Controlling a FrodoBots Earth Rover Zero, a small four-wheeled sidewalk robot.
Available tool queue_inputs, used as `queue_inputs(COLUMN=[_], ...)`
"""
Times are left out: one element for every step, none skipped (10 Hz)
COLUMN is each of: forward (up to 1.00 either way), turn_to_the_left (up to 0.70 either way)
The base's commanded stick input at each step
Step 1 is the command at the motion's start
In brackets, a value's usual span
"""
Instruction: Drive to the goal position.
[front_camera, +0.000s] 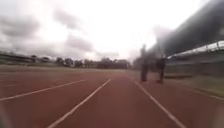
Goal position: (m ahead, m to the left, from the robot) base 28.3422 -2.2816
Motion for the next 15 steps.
queue_inputs(forward=[0.85,0.85,0.85,0.85,0.85,0.85,0.85,0.85,0.85,0.85,0.85,0.85,0.85,0.85,0.85], turn_to_the_left=[-0.16,0.0,0.0,0.0,0.0,0.0,0.0,0.0,0.0,0.0,0.0,0.0,0.0,0.0,0.0])
